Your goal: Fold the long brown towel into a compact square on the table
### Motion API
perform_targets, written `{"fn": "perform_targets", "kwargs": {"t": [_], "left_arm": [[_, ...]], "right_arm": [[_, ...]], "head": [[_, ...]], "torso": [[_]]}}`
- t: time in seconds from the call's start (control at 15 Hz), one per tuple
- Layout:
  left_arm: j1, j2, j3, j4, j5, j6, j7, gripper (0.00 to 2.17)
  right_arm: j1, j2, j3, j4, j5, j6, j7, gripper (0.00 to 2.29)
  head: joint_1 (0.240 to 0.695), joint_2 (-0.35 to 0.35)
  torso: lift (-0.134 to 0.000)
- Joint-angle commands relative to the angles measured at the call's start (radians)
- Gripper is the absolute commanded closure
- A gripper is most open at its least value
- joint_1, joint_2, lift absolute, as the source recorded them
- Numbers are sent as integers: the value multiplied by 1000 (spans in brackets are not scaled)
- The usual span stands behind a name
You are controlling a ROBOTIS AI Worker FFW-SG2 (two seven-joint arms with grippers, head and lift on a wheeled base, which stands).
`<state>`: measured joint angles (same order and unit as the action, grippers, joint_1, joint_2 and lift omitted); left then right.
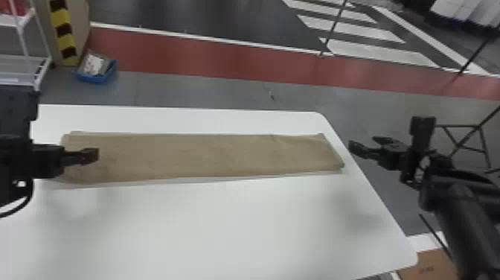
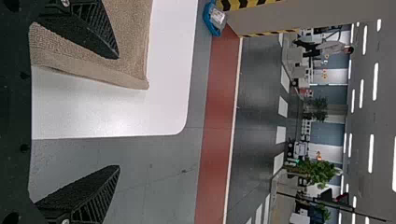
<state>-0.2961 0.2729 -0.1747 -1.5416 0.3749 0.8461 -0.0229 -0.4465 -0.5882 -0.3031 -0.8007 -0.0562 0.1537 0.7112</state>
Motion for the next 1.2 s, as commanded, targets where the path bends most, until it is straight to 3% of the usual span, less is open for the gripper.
{"fn": "perform_targets", "kwargs": {"t": [0.0,1.0,1.13], "left_arm": [[0,0,-6,0,-10,0,0,211],[-1,0,-8,32,-14,-3,-5,225],[-1,0,-6,37,-17,0,-6,427]], "right_arm": [[2,1,-1,0,-1,-4,-1,33],[20,1,-33,-2,-10,-35,4,33],[20,5,-33,-2,-10,-44,4,36]], "head": [[695,-324],[695,-333],[695,-332]], "torso": [[-128],[-128],[-128]]}}
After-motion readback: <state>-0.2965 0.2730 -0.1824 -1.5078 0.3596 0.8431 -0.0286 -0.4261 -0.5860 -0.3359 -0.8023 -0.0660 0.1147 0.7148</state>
